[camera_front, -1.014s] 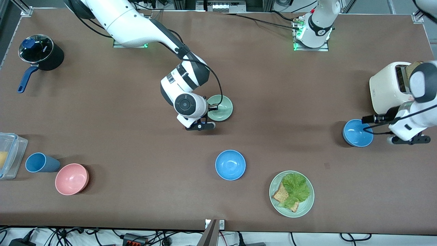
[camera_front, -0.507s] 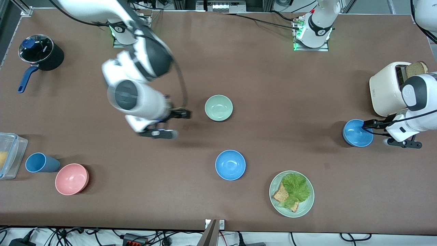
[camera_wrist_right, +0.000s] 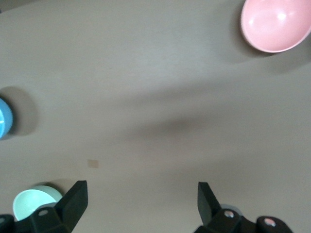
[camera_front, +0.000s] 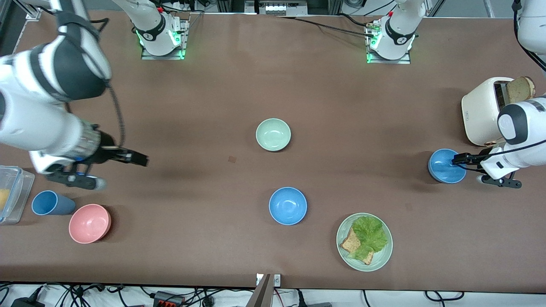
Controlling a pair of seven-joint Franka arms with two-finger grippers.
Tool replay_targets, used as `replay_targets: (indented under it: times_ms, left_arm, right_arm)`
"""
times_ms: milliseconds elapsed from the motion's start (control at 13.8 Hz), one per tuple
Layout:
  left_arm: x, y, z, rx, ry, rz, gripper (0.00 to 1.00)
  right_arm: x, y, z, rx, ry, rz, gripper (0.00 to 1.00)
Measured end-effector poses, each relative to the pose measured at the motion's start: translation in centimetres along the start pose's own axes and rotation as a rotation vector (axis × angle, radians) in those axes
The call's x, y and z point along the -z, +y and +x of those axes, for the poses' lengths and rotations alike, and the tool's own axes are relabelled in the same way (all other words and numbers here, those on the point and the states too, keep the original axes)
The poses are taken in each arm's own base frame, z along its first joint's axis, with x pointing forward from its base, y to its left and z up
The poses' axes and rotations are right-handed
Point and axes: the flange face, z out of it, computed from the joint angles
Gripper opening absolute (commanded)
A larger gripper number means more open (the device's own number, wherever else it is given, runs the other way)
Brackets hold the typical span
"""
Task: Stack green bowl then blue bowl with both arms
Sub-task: 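Retract the right gripper while the left gripper grasps the blue bowl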
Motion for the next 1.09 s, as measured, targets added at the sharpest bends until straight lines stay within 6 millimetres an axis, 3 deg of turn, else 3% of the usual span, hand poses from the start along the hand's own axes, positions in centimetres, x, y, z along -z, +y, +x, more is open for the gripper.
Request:
replay_targets:
  times_ms: [434, 507, 724, 869, 1086]
  left_arm:
    - [-1.6, -0.1, 0.2, -0.001, 0.0, -0.007, 0.62]
    - [-1.7, -0.2, 0.1, 0.001, -0.001, -0.007, 0.51]
    - [-2.1, -0.3, -0.1, 0.004, -0.008, -0.011, 0.31]
    - [-2.3, -0.4, -0.3, 0.006, -0.012, -0.014, 0.17]
    - [-2.3, -0.3, -0.3, 0.004, -0.013, -0.016, 0.01]
  right_arm:
    - [2.2, 7.5, 1.8, 0.018, 0.027, 0.004, 1.0]
    - [2.9, 9.2, 2.0, 0.032, 0.04, -0.002, 1.0]
    - [6.2, 13.6, 1.6, 0.096, 0.093, -0.047, 1.0]
    - [8.1, 14.1, 0.7, 0.104, 0.112, -0.057, 1.0]
    - [8.8, 13.9, 0.2, 0.149, 0.119, -0.071, 1.0]
